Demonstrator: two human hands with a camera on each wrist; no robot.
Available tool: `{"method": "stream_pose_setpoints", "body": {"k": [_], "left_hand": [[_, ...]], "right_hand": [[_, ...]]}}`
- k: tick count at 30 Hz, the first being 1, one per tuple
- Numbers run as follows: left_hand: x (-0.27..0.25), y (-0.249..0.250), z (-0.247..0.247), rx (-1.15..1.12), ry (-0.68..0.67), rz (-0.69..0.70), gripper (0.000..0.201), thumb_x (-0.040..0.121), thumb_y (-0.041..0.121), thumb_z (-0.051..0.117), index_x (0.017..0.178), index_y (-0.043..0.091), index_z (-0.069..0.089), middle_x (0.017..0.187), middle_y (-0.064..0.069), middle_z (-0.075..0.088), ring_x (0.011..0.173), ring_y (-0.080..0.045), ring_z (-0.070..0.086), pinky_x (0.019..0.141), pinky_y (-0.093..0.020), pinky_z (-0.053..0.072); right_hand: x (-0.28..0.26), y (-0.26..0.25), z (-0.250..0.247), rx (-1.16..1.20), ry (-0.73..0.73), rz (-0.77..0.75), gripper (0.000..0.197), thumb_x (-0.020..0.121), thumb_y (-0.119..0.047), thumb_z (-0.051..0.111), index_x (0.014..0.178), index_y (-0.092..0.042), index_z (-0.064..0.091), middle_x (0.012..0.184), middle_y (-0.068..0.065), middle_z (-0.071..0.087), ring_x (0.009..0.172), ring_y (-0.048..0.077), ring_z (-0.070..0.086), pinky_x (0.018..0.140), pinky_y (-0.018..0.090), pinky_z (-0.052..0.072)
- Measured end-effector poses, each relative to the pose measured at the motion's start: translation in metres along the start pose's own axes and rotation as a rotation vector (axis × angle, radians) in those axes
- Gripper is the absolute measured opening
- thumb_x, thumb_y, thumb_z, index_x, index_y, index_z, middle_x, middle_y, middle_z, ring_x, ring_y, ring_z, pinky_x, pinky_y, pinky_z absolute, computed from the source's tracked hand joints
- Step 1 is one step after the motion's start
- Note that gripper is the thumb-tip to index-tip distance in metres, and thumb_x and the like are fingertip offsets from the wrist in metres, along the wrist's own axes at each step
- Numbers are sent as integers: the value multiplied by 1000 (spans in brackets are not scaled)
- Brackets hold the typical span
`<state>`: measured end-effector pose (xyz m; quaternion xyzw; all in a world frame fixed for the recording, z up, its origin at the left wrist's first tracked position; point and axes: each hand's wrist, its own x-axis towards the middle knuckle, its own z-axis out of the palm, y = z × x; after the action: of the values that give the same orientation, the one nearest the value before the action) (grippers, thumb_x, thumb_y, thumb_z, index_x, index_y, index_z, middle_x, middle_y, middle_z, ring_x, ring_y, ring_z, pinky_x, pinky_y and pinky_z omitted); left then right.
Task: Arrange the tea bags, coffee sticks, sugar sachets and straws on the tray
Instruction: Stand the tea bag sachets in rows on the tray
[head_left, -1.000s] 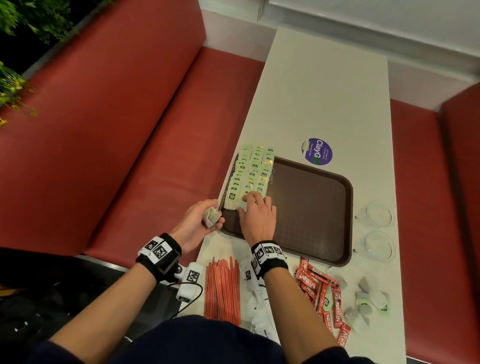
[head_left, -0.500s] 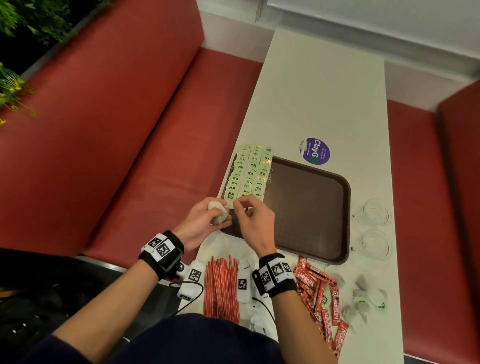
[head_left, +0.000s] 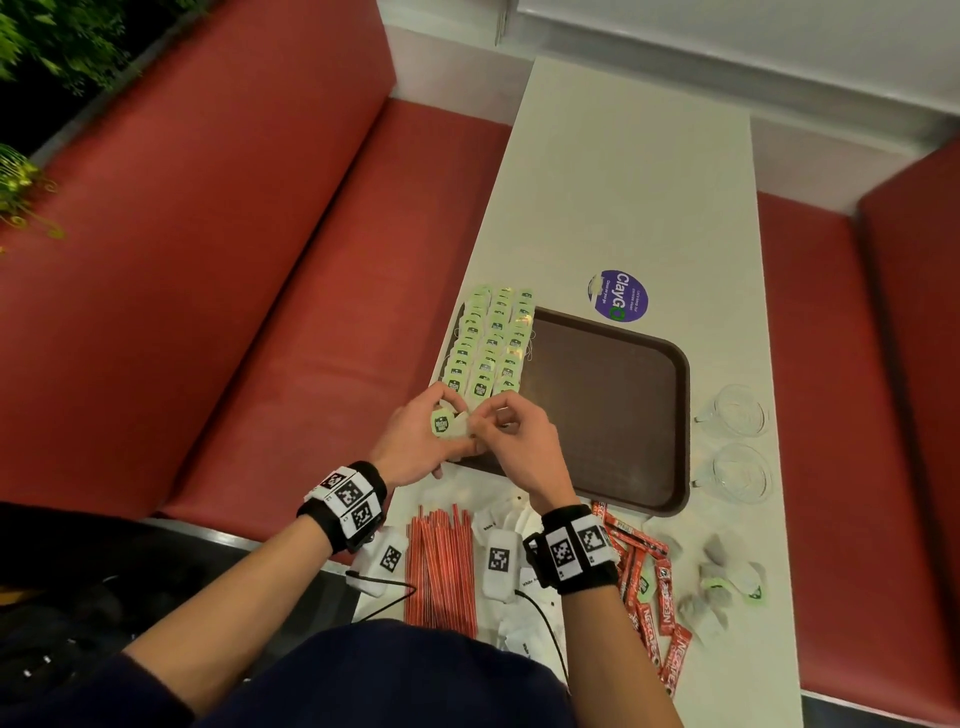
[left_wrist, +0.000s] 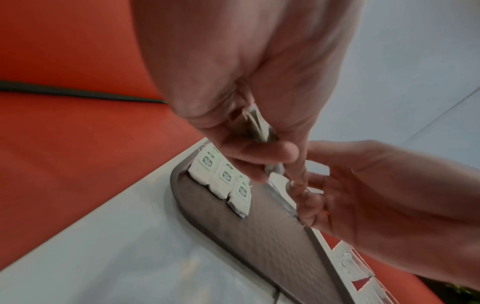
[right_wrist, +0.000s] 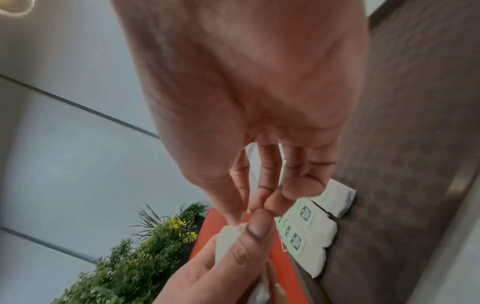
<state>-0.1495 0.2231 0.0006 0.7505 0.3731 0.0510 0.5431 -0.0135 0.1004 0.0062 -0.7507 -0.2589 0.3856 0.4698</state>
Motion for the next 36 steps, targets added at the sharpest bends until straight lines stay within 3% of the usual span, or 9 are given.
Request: {"method": "stream_pose_setpoints", "body": {"k": [5, 10, 14, 20, 24, 27, 29, 31, 36], "left_hand": [[0, 2, 4, 79, -25, 45, 55, 73, 44, 98, 103, 27, 55, 108, 5, 74, 49, -12, 61, 41, -31, 50], [3, 5, 5, 180, -19, 88, 62, 76, 35, 97, 111, 20, 49, 112, -3, 71, 102, -27, 68, 82, -40, 55], [7, 0, 7, 234, -59, 138, 68, 72, 42, 99, 110, 23, 45, 99, 8, 64, 86, -8, 59, 62, -27, 40], [11, -5, 13, 251, -60, 183, 62, 73, 42, 97, 105, 24, 46, 98, 9, 63, 86, -8, 58, 64, -29, 44], [13, -9, 12, 232, -37, 150, 58, 67, 54, 98, 98, 30, 55, 94, 10, 68, 84, -7, 61, 65, -23, 46], [15, -11, 11, 163, -38, 72, 53, 65, 62, 97, 95, 32, 65, 89, 12, 73, 80, 0, 62, 63, -16, 42], [16, -15, 10, 93, -57, 46, 43, 74, 65, 91, 93, 33, 70, 92, 15, 75, 87, 3, 65, 73, -21, 47], [19, -20, 11, 47, -68, 40, 31, 84, 62, 84, 92, 34, 73, 95, 18, 76, 95, 1, 68, 83, -32, 51], [26, -28, 15, 63, -51, 29, 18, 90, 49, 84, 90, 35, 73, 92, 22, 75, 84, 3, 66, 74, -31, 47]], "right_hand": [[-2, -7, 1, -64, -22, 90, 50, 89, -73, 73, 96, -23, 71, 83, -7, 80, 75, 11, 74, 83, 43, 64], [-2, -11, 2, -10, -32, 91, 23, 92, -49, 77, 95, -27, 73, 82, 0, 81, 80, 18, 79, 88, 46, 66], [-4, -15, -4, -19, -53, 59, 10, 91, -26, 72, 98, -32, 76, 87, -3, 82, 83, 15, 79, 77, 34, 65], [-2, -13, -6, -110, -29, -11, 8, 91, -41, 82, 90, -33, 80, 84, -9, 80, 81, 8, 76, 79, 33, 65], [2, -6, -13, -129, -29, 9, 17, 86, -22, 91, 93, -31, 78, 85, 0, 79, 78, 14, 78, 74, 41, 68], [11, 0, -21, -181, 0, -18, 22, 89, -20, 89, 101, -34, 76, 90, -5, 77, 78, 6, 76, 72, 28, 64], [16, 2, -26, -258, 10, -55, 17, 92, -22, 87, 100, -35, 77, 92, -12, 76, 80, -2, 73, 70, 15, 56], [19, 5, -29, -305, 10, -80, 16, 93, -23, 85, 96, -37, 78, 92, -15, 76, 81, -2, 73, 71, 14, 55], [23, 11, -35, -368, -22, -139, 19, 94, -20, 85, 97, -37, 76, 90, -16, 75, 82, -2, 70, 73, 12, 53]]}}
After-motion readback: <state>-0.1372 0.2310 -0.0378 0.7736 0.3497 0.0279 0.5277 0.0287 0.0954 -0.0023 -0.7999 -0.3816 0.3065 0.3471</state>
